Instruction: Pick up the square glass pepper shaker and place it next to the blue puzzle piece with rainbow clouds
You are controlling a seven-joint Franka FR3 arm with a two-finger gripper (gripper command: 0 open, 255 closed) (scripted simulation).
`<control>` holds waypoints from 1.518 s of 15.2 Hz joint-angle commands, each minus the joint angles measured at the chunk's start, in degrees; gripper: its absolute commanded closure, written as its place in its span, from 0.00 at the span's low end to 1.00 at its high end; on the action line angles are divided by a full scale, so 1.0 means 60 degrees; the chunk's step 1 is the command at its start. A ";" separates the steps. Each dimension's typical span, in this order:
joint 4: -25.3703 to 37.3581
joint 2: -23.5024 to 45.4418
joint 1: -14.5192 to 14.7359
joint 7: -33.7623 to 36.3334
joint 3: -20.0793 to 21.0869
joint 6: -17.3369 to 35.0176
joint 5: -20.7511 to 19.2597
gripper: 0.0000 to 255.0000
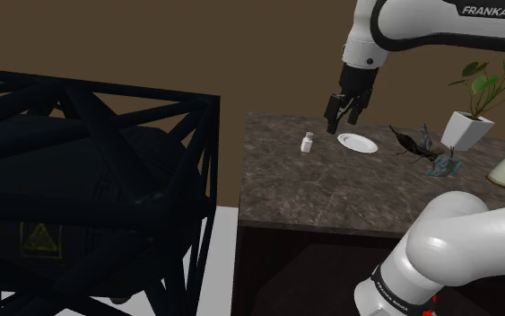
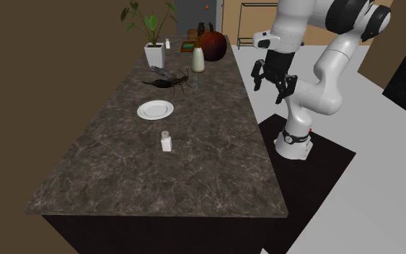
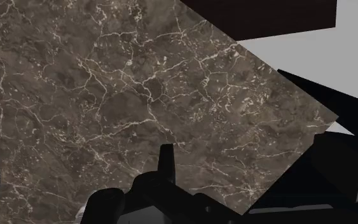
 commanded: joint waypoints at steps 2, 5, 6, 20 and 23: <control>-0.0017 0.0198 -0.0046 -0.0190 -0.0179 0.0230 -0.0105 0.00; 0.0012 0.0867 -0.0172 -0.0750 -0.0707 0.0915 -0.0382 0.00; 0.0049 0.1112 -0.0207 -0.0934 -0.0883 0.1140 -0.0461 0.00; 0.1919 0.5480 -0.0452 -0.3721 -0.3057 0.3781 -0.0349 0.00; 0.2645 0.6593 -0.0518 -0.4420 -0.3399 0.4131 0.0044 0.00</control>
